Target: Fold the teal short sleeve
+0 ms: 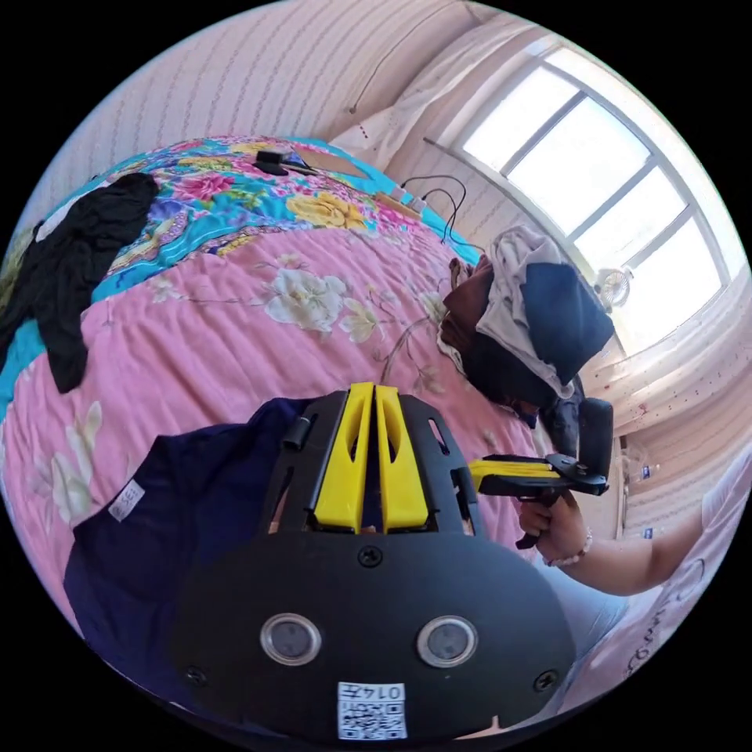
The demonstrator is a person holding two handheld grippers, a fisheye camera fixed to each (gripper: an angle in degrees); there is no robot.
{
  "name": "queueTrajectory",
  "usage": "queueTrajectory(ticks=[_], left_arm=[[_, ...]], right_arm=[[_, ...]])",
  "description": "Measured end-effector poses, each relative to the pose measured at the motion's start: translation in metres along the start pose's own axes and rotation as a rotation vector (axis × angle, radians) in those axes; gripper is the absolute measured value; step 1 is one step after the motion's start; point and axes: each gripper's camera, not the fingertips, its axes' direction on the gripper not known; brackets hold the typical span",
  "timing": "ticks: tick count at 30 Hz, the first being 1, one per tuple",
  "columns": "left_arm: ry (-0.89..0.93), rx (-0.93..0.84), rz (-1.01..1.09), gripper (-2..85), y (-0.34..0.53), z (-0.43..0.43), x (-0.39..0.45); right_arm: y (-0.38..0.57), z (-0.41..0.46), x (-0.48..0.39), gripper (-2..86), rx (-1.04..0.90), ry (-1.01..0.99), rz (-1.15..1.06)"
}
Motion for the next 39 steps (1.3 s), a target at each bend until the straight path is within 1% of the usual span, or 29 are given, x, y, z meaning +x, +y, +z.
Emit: queueTrajectory(ticks=[2, 4, 7, 11, 15, 19, 22, 24, 25, 26, 30, 31, 32, 33, 35, 36, 38, 39], left_arm=[[-0.050, 0.065, -0.098, -0.9, 0.041, -0.040, -0.021], [-0.078, 0.091, -0.175, -0.7, 0.074, -0.056, -0.038], [-0.131, 0.086, -0.299, 0.0, 0.127, -0.060, -0.064], [-0.164, 0.080, -0.439, 4.6, 0.174, -0.071, -0.085], [-0.171, 0.102, -0.422, 5.2, 0.183, -0.087, -0.082], [-0.183, 0.100, -0.325, 5.4, 0.167, -0.079, -0.071], [-0.303, 0.041, -0.256, 5.8, 0.154, -0.066, -0.073], [-0.300, -0.009, -0.238, 4.1, 0.153, -0.060, -0.080], [-0.286, -0.031, -0.244, 1.6, 0.156, -0.059, -0.085], [-0.252, -0.001, -0.248, 0.6, 0.163, -0.068, -0.086], [-0.231, 0.076, -0.211, -0.2, 0.186, -0.098, -0.083], [-0.253, 0.072, -0.181, 0.2, 0.195, -0.101, -0.082], [-0.287, 0.024, -0.161, 0.9, 0.202, -0.099, -0.084], [-0.283, 0.011, -0.164, 2.0, 0.204, -0.100, -0.086], [-0.231, 0.077, -0.206, 5.7, 0.215, -0.123, -0.092], [-0.222, 0.103, -0.218, 6.4, 0.219, -0.132, -0.093], [-0.196, 0.220, -0.256, 7.2, 0.241, -0.172, -0.092], [-0.195, 0.243, -0.267, 7.2, 0.248, -0.183, -0.091]], right_arm=[[0.006, 0.011, -0.027, 0.1, -0.039, -0.026, -0.099], [0.013, 0.027, -0.042, 0.2, -0.091, -0.063, -0.144], [0.030, 0.065, -0.056, 0.5, -0.201, -0.062, -0.180], [0.058, 0.099, -0.073, 1.1, -0.289, -0.043, -0.227], [0.074, 0.123, -0.086, 1.2, -0.339, 0.000, -0.283], [0.079, 0.166, -0.099, 1.3, -0.334, 0.055, -0.326], [0.084, 0.208, -0.104, 1.6, -0.366, 0.139, -0.351], [0.093, 0.232, -0.104, 1.9, -0.393, 0.158, -0.369], [0.102, 0.246, -0.103, 2.0, -0.417, 0.171, -0.374], [0.111, 0.256, -0.102, 2.1, -0.432, 0.179, -0.378], [0.139, 0.265, -0.106, 2.0, -0.407, 0.195, -0.419], [0.148, 0.270, -0.105, 1.9, -0.403, 0.219, -0.437], [0.156, 0.277, -0.104, 1.8, -0.389, 0.233, -0.457], [0.160, 0.280, -0.102, 1.8, -0.384, 0.234, -0.463], [0.170, 0.294, -0.098, 2.2, -0.371, 0.222, -0.466], [0.172, 0.296, -0.098, 2.5, -0.362, 0.220, -0.469], [0.181, 0.301, -0.102, 4.1, -0.320, 0.244, -0.477], [0.184, 0.301, -0.105, 4.4, -0.310, 0.252, -0.482]])
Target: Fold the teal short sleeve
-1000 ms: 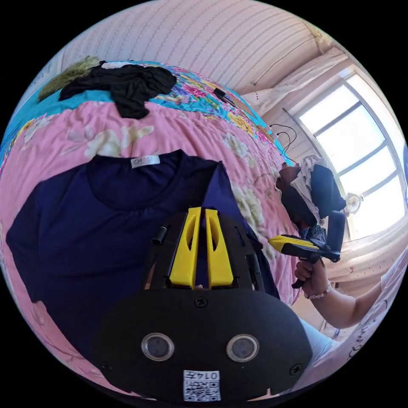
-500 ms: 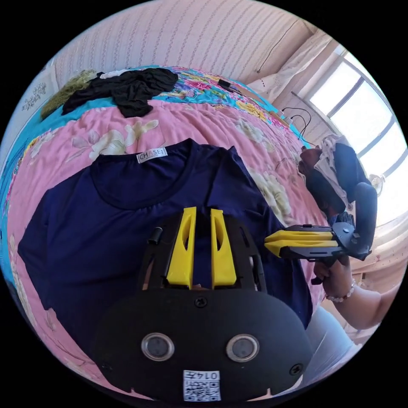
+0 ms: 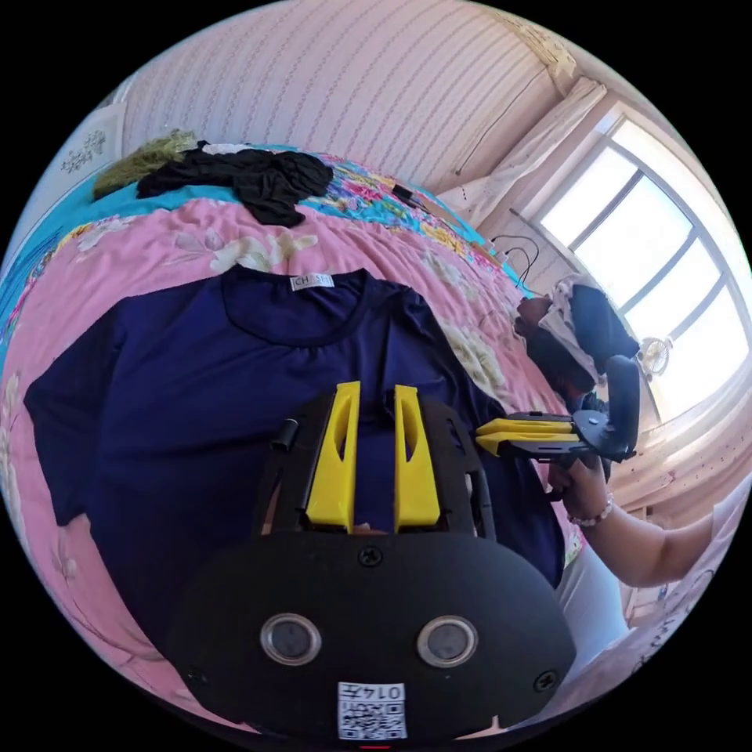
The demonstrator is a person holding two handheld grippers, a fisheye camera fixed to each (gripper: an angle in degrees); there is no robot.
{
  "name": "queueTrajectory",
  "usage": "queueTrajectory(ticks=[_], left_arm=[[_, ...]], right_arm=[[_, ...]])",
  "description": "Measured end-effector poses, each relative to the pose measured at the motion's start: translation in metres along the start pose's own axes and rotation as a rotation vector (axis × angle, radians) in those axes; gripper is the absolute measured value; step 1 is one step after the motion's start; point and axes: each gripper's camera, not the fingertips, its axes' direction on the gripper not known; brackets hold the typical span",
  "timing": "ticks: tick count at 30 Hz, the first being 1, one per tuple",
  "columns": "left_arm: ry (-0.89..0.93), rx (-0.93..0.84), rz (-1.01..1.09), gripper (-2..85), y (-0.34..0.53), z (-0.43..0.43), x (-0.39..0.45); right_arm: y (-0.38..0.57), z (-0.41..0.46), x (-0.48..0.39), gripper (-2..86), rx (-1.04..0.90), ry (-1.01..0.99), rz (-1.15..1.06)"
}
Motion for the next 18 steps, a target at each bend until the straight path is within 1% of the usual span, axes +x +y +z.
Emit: queueTrajectory(ticks=[3, 6, 8, 9, 11, 13, 15, 17, 18], left_arm=[[-0.064, 0.072, -0.091, 6.3, 0.033, -0.060, -0.024], [-0.163, 0.094, -0.227, 5.1, 0.066, -0.120, -0.069], [-0.210, 0.140, -0.389, 5.1, 0.089, -0.162, -0.117], [-0.216, 0.146, -0.424, 5.1, 0.093, -0.169, -0.128], [-0.191, 0.143, -0.538, 6.1, 0.099, -0.184, -0.169], [-0.173, 0.148, -0.554, 7.3, 0.093, -0.188, -0.186], [-0.213, 0.142, -0.534, 7.9, 0.082, -0.189, -0.192], [-0.285, 0.075, -0.508, 8.2, 0.069, -0.178, -0.201], [-0.289, 0.054, -0.514, 8.2, 0.068, -0.174, -0.205]], right_arm=[[0.002, 0.003, -0.030, 5.0, 0.015, 0.009, -0.042], [-0.016, 0.013, -0.076, 3.9, 0.016, -0.057, -0.131], [-0.051, 0.038, -0.123, 3.6, -0.020, -0.108, -0.224], [-0.062, 0.046, -0.135, 3.6, -0.032, -0.119, -0.245], [-0.109, 0.089, -0.185, 4.1, -0.102, -0.146, -0.324], [-0.143, 0.124, -0.219, 5.0, -0.139, -0.175, -0.366], [-0.175, 0.159, -0.248, 5.6, -0.173, -0.189, -0.403], [-0.212, 0.206, -0.283, 6.0, -0.217, -0.146, -0.453], [-0.220, 0.218, -0.291, 6.1, -0.231, -0.132, -0.463]])
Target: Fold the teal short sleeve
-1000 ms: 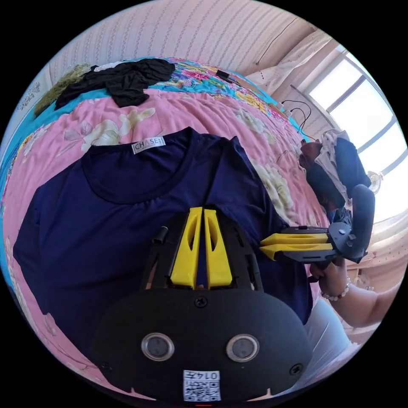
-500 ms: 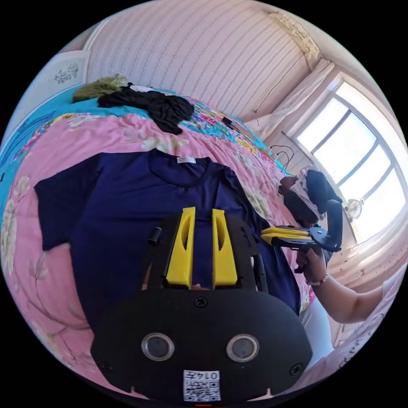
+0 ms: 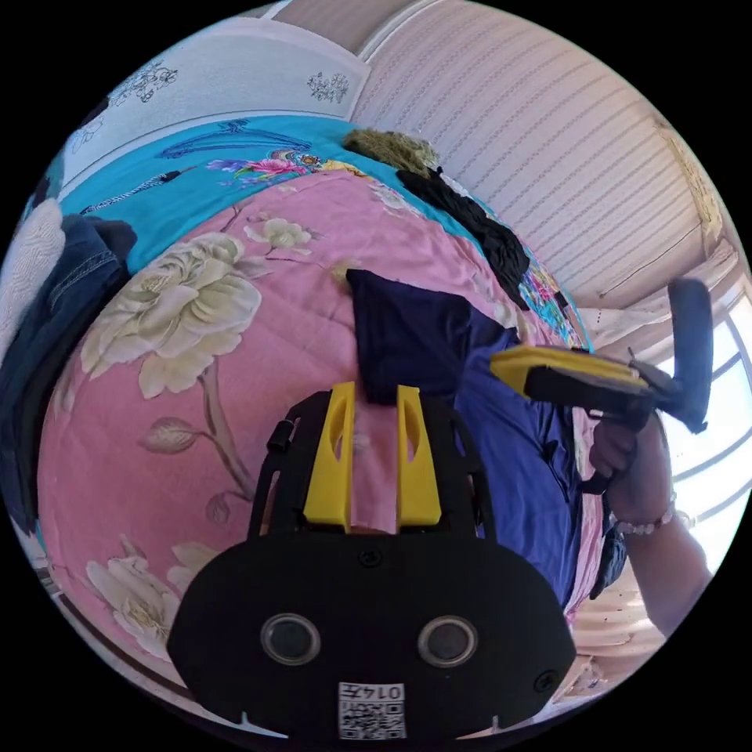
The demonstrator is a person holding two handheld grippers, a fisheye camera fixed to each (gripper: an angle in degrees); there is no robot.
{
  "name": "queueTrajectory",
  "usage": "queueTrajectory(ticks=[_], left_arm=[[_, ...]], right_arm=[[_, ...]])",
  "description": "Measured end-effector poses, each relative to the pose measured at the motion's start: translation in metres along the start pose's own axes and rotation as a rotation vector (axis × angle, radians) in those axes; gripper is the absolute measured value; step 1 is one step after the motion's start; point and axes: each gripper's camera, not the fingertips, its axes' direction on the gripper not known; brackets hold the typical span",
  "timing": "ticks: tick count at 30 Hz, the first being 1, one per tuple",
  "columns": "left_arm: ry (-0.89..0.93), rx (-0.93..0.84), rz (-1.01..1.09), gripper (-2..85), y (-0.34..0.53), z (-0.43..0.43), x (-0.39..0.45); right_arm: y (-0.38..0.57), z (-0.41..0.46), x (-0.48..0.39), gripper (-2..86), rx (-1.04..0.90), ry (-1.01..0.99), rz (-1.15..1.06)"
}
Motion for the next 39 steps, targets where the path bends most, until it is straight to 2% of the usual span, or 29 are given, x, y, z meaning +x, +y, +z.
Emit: queueTrajectory(ticks=[6, 10, 16, 21, 25, 29, 32, 35, 39], left_arm=[[0.014, 0.079, 0.020, 6.4, 0.007, -0.010, -0.008], [0.033, 0.063, 0.051, 3.2, 0.005, -0.017, -0.007], [0.192, 0.044, -0.007, -0.8, 0.004, -0.027, -0.029], [0.257, 0.125, 0.032, -1.0, 0.011, -0.055, -0.023], [0.304, 0.277, 0.184, -0.9, 0.023, -0.098, 0.013], [0.336, 0.268, 0.453, -0.4, 0.034, -0.122, 0.079], [0.288, 0.184, 0.563, 2.8, 0.048, -0.110, 0.111], [0.351, 0.063, 0.541, 6.3, 0.049, -0.098, 0.114], [0.300, 0.097, 0.530, 6.4, 0.035, -0.108, 0.113]], right_arm=[[-0.087, 0.073, -0.006, 6.6, 0.001, 0.064, 0.033], [-0.114, 0.122, 0.008, 8.1, -0.065, 0.258, 0.056], [-0.111, 0.113, 0.031, 2.5, -0.038, 0.184, 0.027], [-0.083, 0.050, 0.066, 1.0, 0.102, -0.005, 0.045], [-0.034, -0.012, 0.107, 0.8, 0.276, -0.141, 0.101], [0.022, -0.056, 0.140, 1.1, 0.378, -0.173, 0.162], [0.063, -0.062, 0.165, 2.0, 0.367, -0.129, 0.230], [0.099, -0.052, 0.196, 4.0, 0.261, -0.075, 0.349], [0.140, -0.072, 0.216, 6.1, 0.256, -0.060, 0.368]])
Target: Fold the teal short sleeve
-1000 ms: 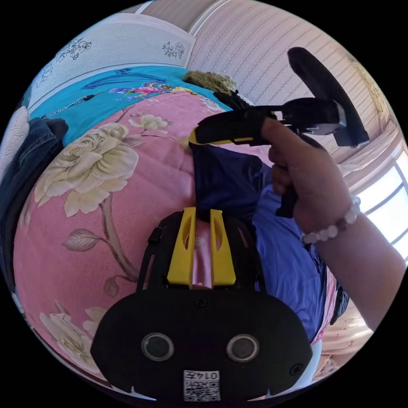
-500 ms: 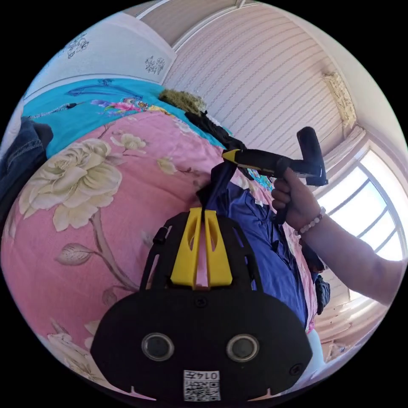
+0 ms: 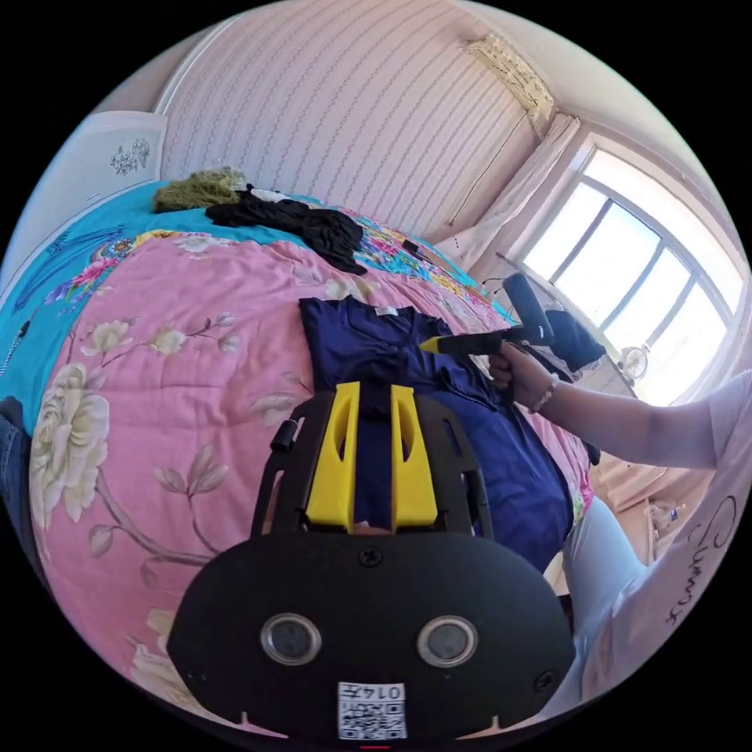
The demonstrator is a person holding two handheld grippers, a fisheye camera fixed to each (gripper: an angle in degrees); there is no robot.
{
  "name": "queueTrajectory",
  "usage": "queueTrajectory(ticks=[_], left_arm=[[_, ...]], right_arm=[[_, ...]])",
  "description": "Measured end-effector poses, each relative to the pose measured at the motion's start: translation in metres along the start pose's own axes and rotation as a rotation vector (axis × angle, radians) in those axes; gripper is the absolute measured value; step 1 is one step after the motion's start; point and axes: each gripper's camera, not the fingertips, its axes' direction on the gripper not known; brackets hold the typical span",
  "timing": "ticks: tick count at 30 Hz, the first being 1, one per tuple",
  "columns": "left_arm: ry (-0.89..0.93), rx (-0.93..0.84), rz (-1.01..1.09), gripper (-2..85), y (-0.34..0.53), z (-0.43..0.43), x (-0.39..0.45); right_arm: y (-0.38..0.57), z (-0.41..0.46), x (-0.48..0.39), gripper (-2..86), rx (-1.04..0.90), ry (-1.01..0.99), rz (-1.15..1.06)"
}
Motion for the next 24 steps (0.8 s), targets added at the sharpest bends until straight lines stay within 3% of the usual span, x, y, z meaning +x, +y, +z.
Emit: queueTrajectory(ticks=[4, 11, 15, 17, 24], left_arm=[[-0.086, -0.007, -0.096, 4.4, -0.040, 0.019, -0.032], [-0.084, -0.045, -0.158, 9.3, -0.118, 0.091, -0.043], [-0.090, -0.220, -0.153, 5.6, -0.139, 0.142, -0.040], [-0.126, -0.178, -0.190, 0.3, -0.153, 0.139, -0.040], [-0.073, -0.122, -0.174, -0.9, -0.179, 0.076, -0.002]], right_arm=[[0.005, -0.057, 0.040, 6.7, 0.066, 0.204, 0.049], [-0.067, -0.059, 0.060, 11.5, -0.086, 0.432, 0.000], [-0.095, -0.055, 0.079, 5.3, -0.186, 0.409, 0.049], [-0.104, -0.095, 0.095, 2.3, -0.078, 0.390, 0.128], [-0.102, -0.196, 0.079, 0.8, 0.029, 0.250, 0.171]])
